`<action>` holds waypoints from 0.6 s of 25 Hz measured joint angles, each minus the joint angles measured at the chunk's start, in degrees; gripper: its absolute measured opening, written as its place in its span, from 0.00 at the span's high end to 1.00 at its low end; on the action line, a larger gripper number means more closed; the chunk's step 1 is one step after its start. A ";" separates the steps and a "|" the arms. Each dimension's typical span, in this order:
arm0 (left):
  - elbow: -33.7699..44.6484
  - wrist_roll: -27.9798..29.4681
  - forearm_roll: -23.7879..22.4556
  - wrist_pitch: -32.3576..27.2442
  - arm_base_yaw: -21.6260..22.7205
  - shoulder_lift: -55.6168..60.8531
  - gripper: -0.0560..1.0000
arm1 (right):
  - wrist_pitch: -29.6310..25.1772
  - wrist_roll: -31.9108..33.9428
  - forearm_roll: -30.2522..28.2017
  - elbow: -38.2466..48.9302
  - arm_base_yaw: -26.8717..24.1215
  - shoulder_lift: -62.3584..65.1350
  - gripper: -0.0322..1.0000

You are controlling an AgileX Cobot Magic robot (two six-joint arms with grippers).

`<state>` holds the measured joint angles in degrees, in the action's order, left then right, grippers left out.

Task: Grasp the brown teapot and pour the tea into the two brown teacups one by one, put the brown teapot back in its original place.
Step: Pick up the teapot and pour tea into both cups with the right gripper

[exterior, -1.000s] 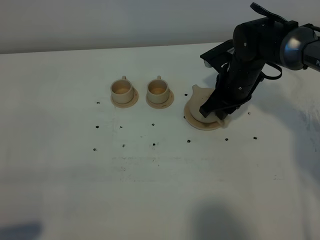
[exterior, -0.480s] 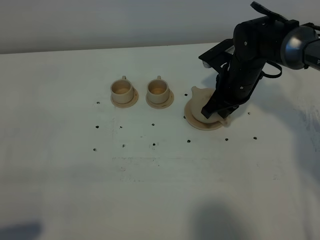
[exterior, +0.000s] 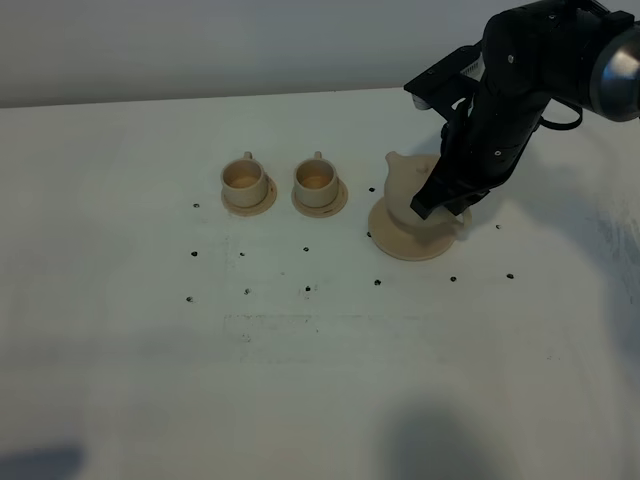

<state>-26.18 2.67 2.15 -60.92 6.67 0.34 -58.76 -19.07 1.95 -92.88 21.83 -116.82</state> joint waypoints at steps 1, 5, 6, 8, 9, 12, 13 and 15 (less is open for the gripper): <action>0.00 0.00 0.00 0.00 0.00 0.00 0.65 | 0.00 -0.07 -0.43 0.00 0.31 0.14 0.87; 0.00 0.00 0.00 0.00 0.00 0.00 0.65 | 1.19 -1.10 -1.56 0.00 1.89 0.37 0.87; 0.00 0.00 0.00 0.00 0.00 0.00 0.65 | 1.57 -1.24 -1.95 0.00 2.32 0.37 0.87; 0.00 0.00 0.00 0.00 0.00 0.00 0.65 | 1.95 -1.30 -2.59 -0.40 3.15 0.37 0.87; 0.00 0.00 0.00 0.00 0.00 0.00 0.65 | 2.19 -1.30 -2.81 -0.85 3.67 0.37 0.87; 0.00 0.00 0.00 0.00 0.00 0.00 0.65 | 2.54 -1.54 -4.31 -2.21 4.88 0.37 0.87; 0.00 0.00 0.00 0.00 0.00 0.00 0.65 | 2.57 -1.58 -4.86 -2.50 5.15 0.37 0.87; 0.00 0.00 0.00 0.00 0.00 0.00 0.65 | 2.68 -1.63 -5.93 -2.83 5.68 0.37 0.87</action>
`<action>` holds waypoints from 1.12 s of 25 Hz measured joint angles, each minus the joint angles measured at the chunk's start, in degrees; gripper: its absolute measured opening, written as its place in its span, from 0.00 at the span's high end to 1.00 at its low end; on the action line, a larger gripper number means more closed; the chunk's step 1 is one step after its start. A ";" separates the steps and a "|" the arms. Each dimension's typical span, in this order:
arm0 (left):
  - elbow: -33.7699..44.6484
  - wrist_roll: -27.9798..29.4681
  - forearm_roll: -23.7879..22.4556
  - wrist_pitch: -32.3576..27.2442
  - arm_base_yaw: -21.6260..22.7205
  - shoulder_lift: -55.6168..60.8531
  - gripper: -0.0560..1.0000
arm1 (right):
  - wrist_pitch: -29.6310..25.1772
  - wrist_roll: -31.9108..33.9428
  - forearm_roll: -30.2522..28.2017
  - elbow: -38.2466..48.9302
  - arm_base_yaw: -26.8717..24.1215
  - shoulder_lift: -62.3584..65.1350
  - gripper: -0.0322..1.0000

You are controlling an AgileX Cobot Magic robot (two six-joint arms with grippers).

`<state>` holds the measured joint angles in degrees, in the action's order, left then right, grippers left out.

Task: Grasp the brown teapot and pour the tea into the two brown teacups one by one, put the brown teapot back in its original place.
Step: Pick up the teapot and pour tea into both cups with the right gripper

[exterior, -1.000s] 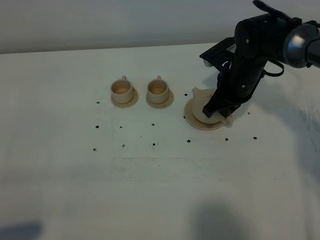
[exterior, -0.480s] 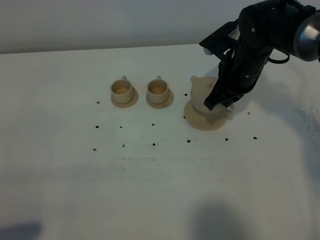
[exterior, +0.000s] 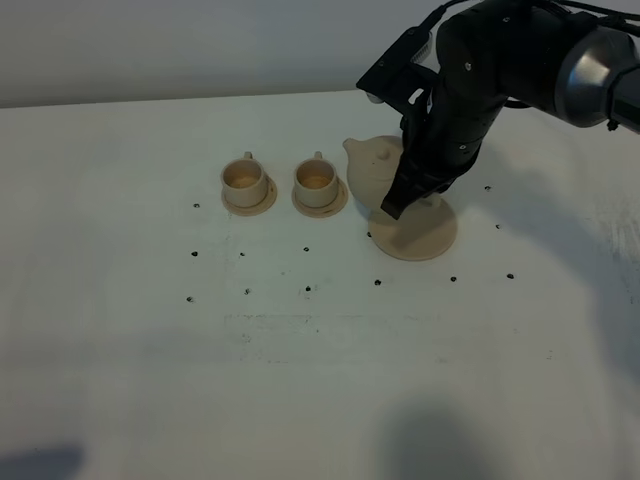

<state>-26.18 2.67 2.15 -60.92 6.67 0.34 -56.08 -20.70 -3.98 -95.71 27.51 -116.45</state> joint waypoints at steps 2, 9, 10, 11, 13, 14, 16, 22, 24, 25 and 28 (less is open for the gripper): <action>0.00 0.00 0.00 0.00 0.00 0.00 0.65 | 0.20 -0.02 -1.00 -0.07 0.15 0.00 0.87; 0.00 0.00 0.00 0.00 0.00 0.00 0.65 | 0.58 -0.02 -5.13 -0.07 0.24 -0.70 0.87; 0.00 0.00 0.00 0.00 0.00 0.00 0.65 | 0.78 -0.02 -5.72 -0.07 0.36 -1.05 0.87; 0.00 0.00 0.00 0.00 0.00 0.00 0.65 | 0.92 -0.02 -6.15 -0.07 0.65 -1.39 0.87; 0.00 0.00 0.00 0.00 0.00 0.00 0.65 | 0.92 -0.02 -7.08 -0.18 1.26 -1.91 0.87; 0.00 0.00 0.00 0.00 0.00 0.00 0.65 | 0.96 -0.02 -7.22 -0.31 1.66 -1.98 0.87; 0.00 0.00 0.00 0.00 0.00 0.00 0.65 | 1.19 -0.02 -8.19 -0.92 2.37 -2.09 0.87; 0.00 0.00 0.00 0.00 0.00 0.00 0.65 | 1.28 -0.02 -9.53 -4.17 3.91 -2.92 0.87; 0.00 0.00 0.00 0.00 0.00 0.00 0.65 | 0.86 -0.02 -10.00 -5.52 4.07 -3.78 0.87; 0.00 0.00 0.00 0.00 0.00 0.00 0.65 | 0.48 -0.02 -10.11 -6.40 4.07 -4.24 0.87; 0.00 0.00 0.00 0.00 0.00 0.00 0.65 | -1.15 -0.02 -10.51 -9.34 4.07 -6.10 0.87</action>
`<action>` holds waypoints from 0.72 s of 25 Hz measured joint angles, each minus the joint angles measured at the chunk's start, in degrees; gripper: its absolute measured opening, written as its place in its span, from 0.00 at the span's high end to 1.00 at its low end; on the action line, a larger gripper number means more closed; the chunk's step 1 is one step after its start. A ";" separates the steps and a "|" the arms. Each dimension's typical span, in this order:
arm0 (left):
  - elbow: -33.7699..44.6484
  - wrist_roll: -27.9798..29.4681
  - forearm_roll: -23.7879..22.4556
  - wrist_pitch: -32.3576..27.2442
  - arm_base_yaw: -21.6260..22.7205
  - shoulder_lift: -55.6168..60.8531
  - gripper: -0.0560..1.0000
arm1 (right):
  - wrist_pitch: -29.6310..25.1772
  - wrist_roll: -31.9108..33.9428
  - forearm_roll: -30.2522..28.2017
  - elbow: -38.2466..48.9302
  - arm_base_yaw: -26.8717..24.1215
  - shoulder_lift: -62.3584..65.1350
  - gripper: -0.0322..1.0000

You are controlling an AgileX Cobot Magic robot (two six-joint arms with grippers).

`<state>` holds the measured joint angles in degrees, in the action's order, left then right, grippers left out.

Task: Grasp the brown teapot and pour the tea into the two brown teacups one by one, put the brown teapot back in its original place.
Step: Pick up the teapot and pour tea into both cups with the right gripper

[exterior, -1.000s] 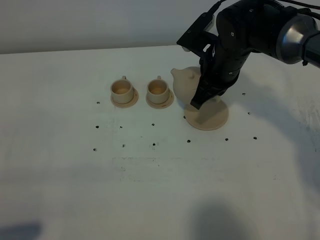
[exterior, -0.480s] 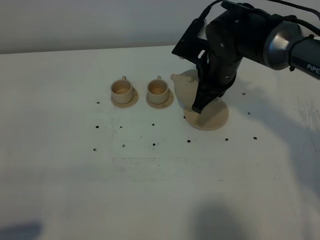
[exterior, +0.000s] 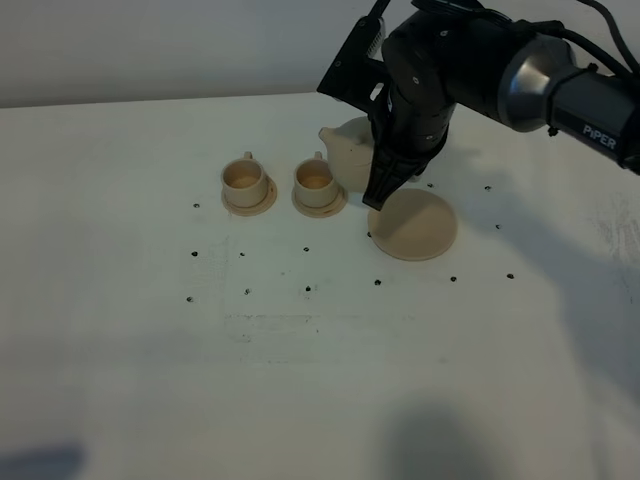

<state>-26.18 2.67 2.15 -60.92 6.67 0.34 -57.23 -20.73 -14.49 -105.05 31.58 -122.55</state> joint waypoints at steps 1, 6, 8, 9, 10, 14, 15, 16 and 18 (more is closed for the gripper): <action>0.00 0.00 0.00 0.00 0.00 0.00 0.65 | -0.35 0.00 -0.43 -0.99 0.00 -0.52 0.87; 0.00 0.00 0.00 0.00 0.00 0.00 0.65 | -1.23 0.00 -1.37 -2.90 0.00 -2.03 0.87; 0.00 0.00 0.00 0.00 0.00 0.00 0.65 | -1.48 0.00 -2.15 -2.90 0.00 -2.03 0.87; 0.00 0.00 0.00 0.00 0.00 0.00 0.65 | -1.64 0.00 -2.75 -2.90 0.00 -2.03 0.87; 0.00 0.00 0.00 0.00 0.00 0.00 0.65 | -1.77 0.00 -3.27 -2.90 0.00 -2.03 0.87; 0.00 0.00 0.00 0.00 0.00 0.00 0.65 | -2.14 0.00 -6.11 -2.90 0.29 -2.03 0.87; 0.00 0.00 0.00 0.00 0.00 0.00 0.65 | -2.14 0.00 -6.56 -2.90 0.36 -2.03 0.87; 0.00 0.00 0.00 0.00 0.00 0.00 0.65 | -2.14 0.00 -6.72 -2.90 0.53 -2.09 0.87; 0.00 0.00 0.00 0.00 0.00 0.00 0.65 | -2.38 0.00 -6.88 -2.90 0.66 -2.34 0.87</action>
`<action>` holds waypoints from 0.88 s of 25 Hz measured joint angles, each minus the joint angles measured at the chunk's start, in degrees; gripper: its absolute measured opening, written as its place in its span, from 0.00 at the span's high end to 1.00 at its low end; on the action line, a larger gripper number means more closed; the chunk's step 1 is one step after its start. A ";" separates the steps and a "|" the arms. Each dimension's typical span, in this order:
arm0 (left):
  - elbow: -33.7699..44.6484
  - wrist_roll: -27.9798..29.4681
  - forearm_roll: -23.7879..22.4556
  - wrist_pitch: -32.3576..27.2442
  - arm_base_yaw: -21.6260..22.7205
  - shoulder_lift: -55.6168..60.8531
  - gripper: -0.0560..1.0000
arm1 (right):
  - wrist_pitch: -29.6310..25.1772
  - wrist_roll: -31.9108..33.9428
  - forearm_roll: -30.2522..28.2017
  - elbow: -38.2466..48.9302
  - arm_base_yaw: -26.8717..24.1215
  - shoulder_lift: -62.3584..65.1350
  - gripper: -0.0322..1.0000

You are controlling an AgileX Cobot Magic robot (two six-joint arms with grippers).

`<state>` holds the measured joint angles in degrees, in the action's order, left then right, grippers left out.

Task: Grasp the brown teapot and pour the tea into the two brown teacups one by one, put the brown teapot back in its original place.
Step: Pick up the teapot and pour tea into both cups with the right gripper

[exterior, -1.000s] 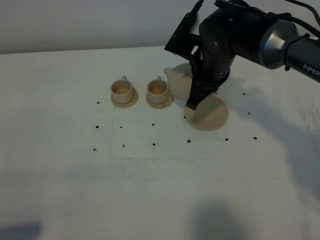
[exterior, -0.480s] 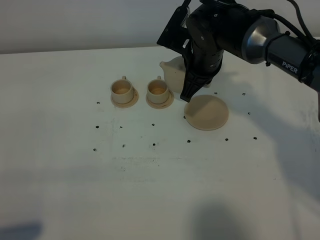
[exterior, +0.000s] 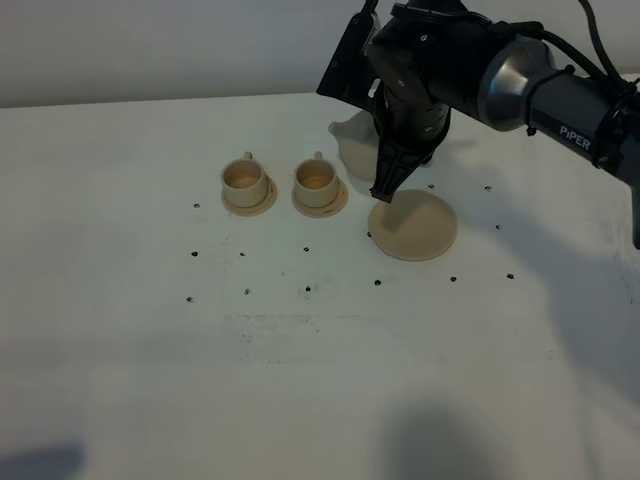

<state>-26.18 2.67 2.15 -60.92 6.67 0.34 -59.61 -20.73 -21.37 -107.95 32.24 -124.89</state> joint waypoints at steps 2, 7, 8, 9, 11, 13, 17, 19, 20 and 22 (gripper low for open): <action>0.00 0.00 0.00 0.00 0.00 0.00 0.65 | 0.00 0.00 -0.46 0.00 0.27 -0.61 0.87; 0.00 0.00 0.00 0.00 0.00 0.00 0.65 | -0.51 -0.06 -2.48 0.00 1.18 -2.32 0.87; 0.00 0.00 0.00 0.00 0.00 0.00 0.65 | -0.63 -0.01 -3.06 0.00 1.52 -2.37 0.87; 0.00 0.00 0.00 0.00 0.00 0.00 0.65 | -0.63 -0.01 -3.68 0.00 1.76 -2.42 0.87; 0.00 0.00 0.00 0.00 0.00 0.00 0.65 | -0.50 -0.01 -4.75 0.00 2.36 -2.44 0.87; 0.00 0.00 0.00 0.00 0.00 0.00 0.65 | -0.46 -0.01 -5.76 0.00 2.71 -2.44 0.87; 0.00 0.00 0.00 0.00 0.00 0.00 0.65 | -0.39 -0.01 -7.40 0.00 3.33 -2.44 0.87; 0.00 0.00 0.00 0.00 0.00 0.00 0.65 | -0.11 -0.01 -7.95 0.00 3.38 -2.44 0.87; 0.00 0.00 0.00 0.00 0.00 0.00 0.65 | 0.02 -0.01 -8.26 0.00 3.40 -2.44 0.87; 0.00 0.00 0.00 0.00 0.00 0.00 0.65 | 0.01 -0.01 -8.96 0.00 3.40 -2.44 0.87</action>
<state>-26.18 2.67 2.15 -60.92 6.67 0.34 -59.61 -20.73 -30.33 -107.95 35.64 -127.33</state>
